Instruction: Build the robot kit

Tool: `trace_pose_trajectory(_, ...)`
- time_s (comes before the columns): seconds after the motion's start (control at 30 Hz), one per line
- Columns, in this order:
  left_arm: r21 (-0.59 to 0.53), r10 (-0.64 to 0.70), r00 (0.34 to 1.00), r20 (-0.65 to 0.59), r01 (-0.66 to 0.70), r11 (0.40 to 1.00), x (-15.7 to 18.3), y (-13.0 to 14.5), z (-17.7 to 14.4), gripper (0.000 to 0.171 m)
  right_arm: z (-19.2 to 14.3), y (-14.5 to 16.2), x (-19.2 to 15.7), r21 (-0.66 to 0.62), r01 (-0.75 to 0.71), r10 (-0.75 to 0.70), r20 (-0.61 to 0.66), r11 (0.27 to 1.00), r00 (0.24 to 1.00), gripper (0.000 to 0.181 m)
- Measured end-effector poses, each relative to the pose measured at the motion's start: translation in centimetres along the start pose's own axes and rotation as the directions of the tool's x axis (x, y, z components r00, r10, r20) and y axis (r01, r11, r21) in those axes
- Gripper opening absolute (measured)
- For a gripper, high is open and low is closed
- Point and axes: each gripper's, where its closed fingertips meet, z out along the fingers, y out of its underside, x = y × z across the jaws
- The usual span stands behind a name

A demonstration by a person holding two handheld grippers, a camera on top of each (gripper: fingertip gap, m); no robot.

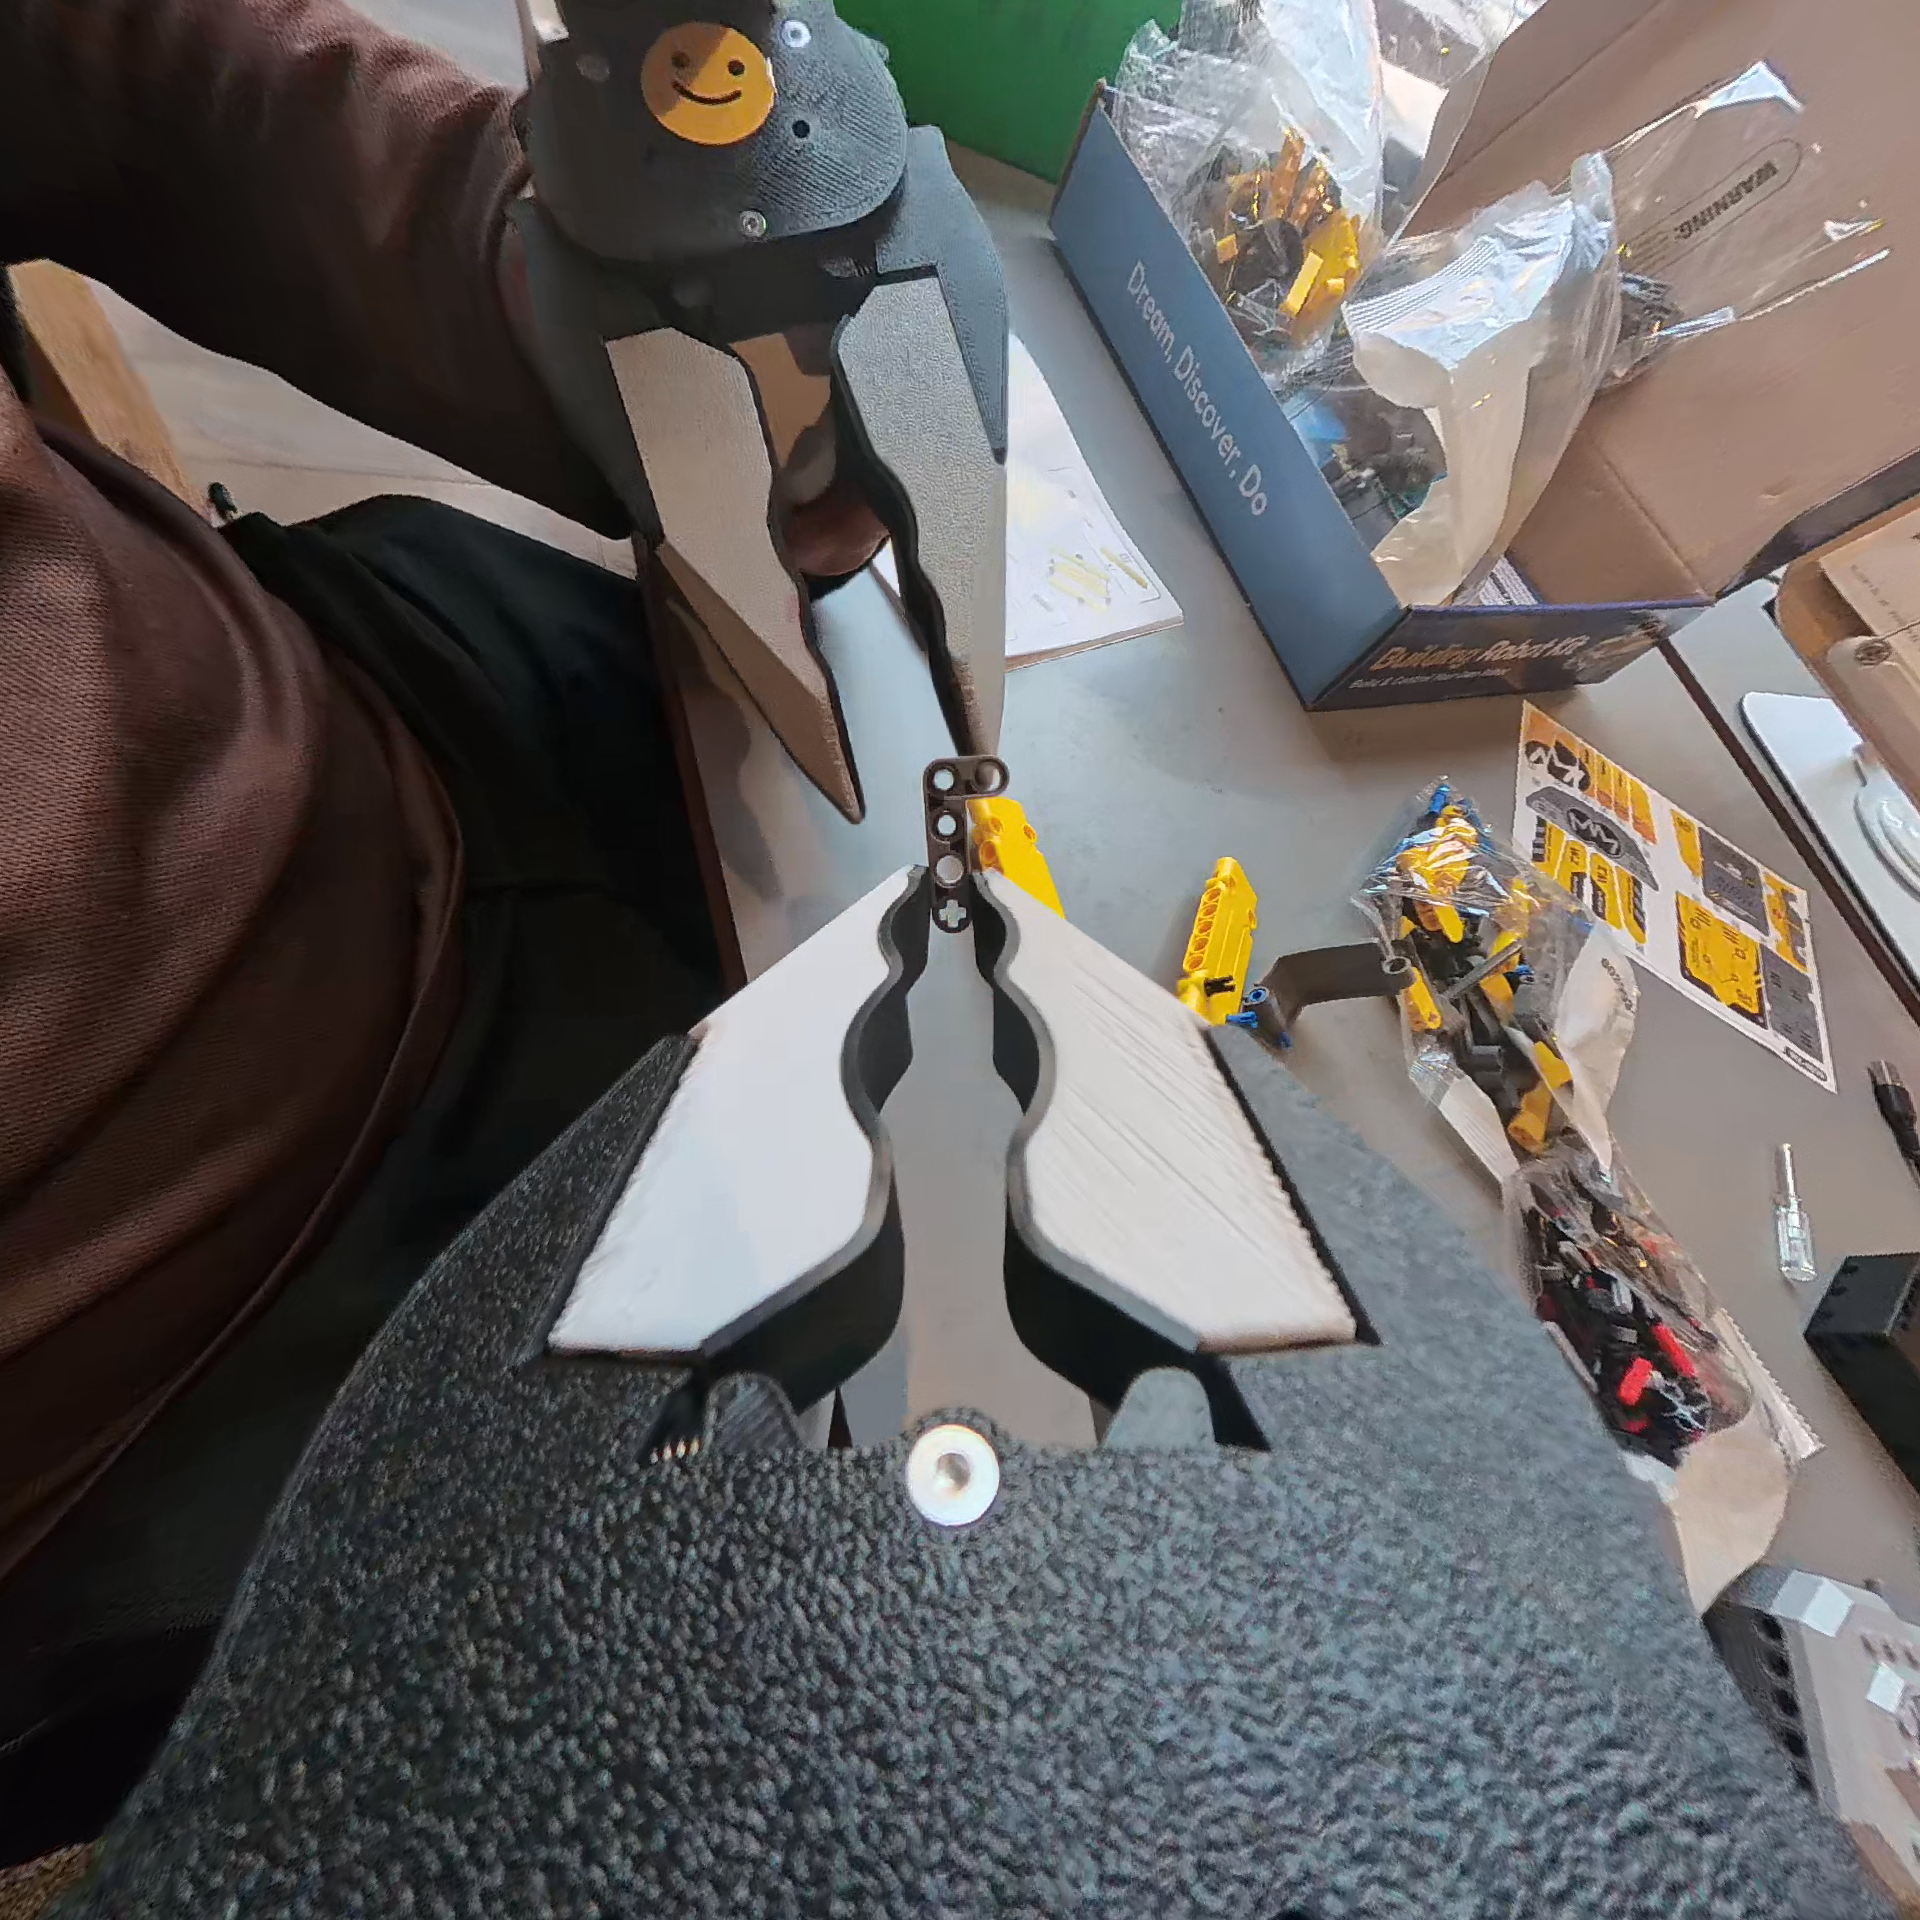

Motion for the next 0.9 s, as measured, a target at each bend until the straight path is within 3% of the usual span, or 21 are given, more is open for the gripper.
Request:
trace_pose_trajectory(0.17, -0.077, 0.034, 0.999, 0.023, -0.033, 0.997, 0.0, 0.9, 0.8, 0.019, 0.1, 0.1, -0.3, 0.004, -0.011, 0.011, 0.024, 1.0, 1.0, 0.008)
trace_pose_trajectory(0.43, -0.074, 0.021, 1.0, 0.021, -0.019, 0.997, 0.1, 0.9, 0.8, 0.013, 0.6, 0.9, -0.8, -0.028, -0.011, 0.012, 0.051, 1.0, 0.999, 0.008)
trace_pose_trajectory(0.53, -0.077, 0.029, 0.999, 0.022, -0.027, 0.997, 0.1, 0.9, 0.8, 0.002, 0.8, 0.9, -0.8, -0.031, -0.011, 0.012, 0.049, 0.999, 0.999, 0.008)
trace_pose_trajectory(0.83, -0.135, 0.129, 0.991, 0.042, -0.122, 0.983, 0.4, 1.8, 1.0, 0.001, 1.4, 2.0, -1.0, -0.1, 0.042, -0.039, 0.036, 0.994, 0.999, 0.008)
trace_pose_trajectory(0.9, -0.157, 0.106, 0.994, 0.008, -0.103, 0.982, 0.8, 2.1, 1.1, 0.011, 1.5, 2.2, -1.1, -0.107, 0.048, -0.044, 0.037, 0.993, 0.998, 0.008)
